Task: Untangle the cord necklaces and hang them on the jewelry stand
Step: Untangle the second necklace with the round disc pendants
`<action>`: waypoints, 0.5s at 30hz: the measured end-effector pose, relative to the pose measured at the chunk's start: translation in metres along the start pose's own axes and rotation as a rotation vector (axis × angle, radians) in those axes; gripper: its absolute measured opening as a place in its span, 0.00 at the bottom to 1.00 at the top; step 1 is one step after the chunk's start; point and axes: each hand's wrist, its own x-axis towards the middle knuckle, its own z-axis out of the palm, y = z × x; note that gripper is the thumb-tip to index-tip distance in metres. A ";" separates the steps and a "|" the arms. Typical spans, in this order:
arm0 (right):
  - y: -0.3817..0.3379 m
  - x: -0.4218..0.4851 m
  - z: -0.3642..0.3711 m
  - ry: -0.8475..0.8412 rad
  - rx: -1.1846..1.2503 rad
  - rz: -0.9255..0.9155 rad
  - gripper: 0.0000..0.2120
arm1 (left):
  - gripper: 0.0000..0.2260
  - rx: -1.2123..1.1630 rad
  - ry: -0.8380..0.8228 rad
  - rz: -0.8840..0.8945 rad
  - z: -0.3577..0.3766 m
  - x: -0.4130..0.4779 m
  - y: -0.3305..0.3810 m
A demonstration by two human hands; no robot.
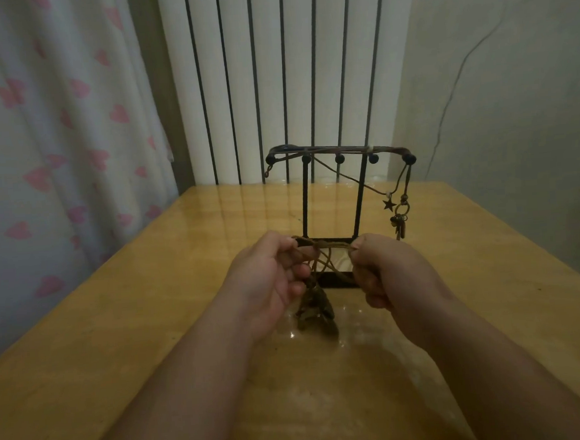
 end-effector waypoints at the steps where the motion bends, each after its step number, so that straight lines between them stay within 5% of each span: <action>1: -0.001 -0.001 0.001 -0.006 -0.020 0.001 0.10 | 0.06 0.052 0.000 0.005 0.001 -0.001 0.000; 5: 0.000 -0.009 -0.001 -0.066 0.026 -0.137 0.09 | 0.05 0.216 -0.053 0.043 0.002 -0.007 0.002; 15: 0.000 -0.009 -0.001 -0.059 0.037 -0.146 0.10 | 0.08 0.557 -0.125 0.072 -0.002 -0.006 -0.004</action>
